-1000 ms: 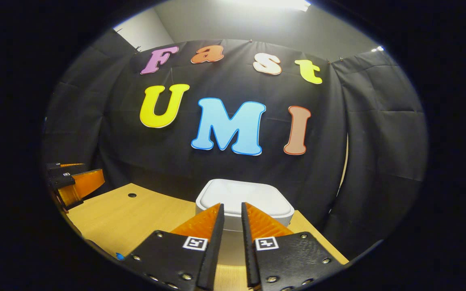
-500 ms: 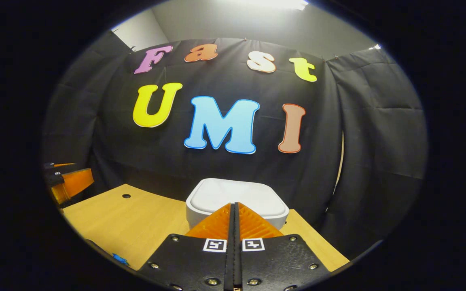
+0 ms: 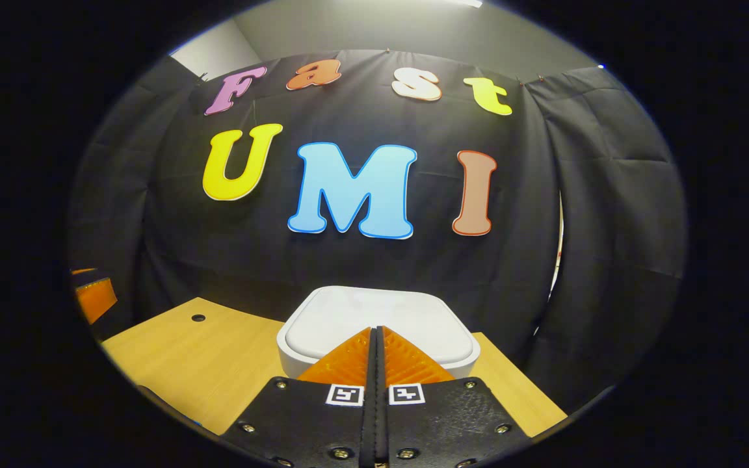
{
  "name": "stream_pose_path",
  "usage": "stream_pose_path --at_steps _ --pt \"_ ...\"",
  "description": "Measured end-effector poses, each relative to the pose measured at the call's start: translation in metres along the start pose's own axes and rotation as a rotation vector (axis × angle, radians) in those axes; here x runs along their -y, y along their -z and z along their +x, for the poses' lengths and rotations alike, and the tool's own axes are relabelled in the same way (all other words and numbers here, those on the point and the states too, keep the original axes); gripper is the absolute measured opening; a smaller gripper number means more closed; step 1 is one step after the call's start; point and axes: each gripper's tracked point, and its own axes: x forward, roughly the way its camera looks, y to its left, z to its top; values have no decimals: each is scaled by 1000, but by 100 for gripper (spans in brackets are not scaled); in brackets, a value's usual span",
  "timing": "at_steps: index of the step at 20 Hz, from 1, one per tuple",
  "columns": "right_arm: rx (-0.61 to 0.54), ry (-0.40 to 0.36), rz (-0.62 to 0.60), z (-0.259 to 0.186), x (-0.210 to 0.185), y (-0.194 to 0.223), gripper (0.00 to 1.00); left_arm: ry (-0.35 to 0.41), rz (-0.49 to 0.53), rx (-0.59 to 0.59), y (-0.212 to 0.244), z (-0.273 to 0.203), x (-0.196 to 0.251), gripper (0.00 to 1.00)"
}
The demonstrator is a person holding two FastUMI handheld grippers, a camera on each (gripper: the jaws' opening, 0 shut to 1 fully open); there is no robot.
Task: Press the lid of the desktop garbage bin to open it, pick up the crumpled paper on the desktop and throw it into the bin, then pick up the pop can on the desktop and drop it into the bin, and finally close the garbage bin lid.
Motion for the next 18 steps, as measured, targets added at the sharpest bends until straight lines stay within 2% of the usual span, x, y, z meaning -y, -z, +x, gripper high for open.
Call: stream_pose_path --at_steps 10,14,18 --pt "-73 -28 40 14 4 17 0 -23 3 -22 7 1 -9 96" --pt "-61 -63 153 13 4 17 0 -7 11 -20 8 2 -1 95" --pt "-50 -63 138 14 4 15 0 4 7 -2 4 -4 2 96"
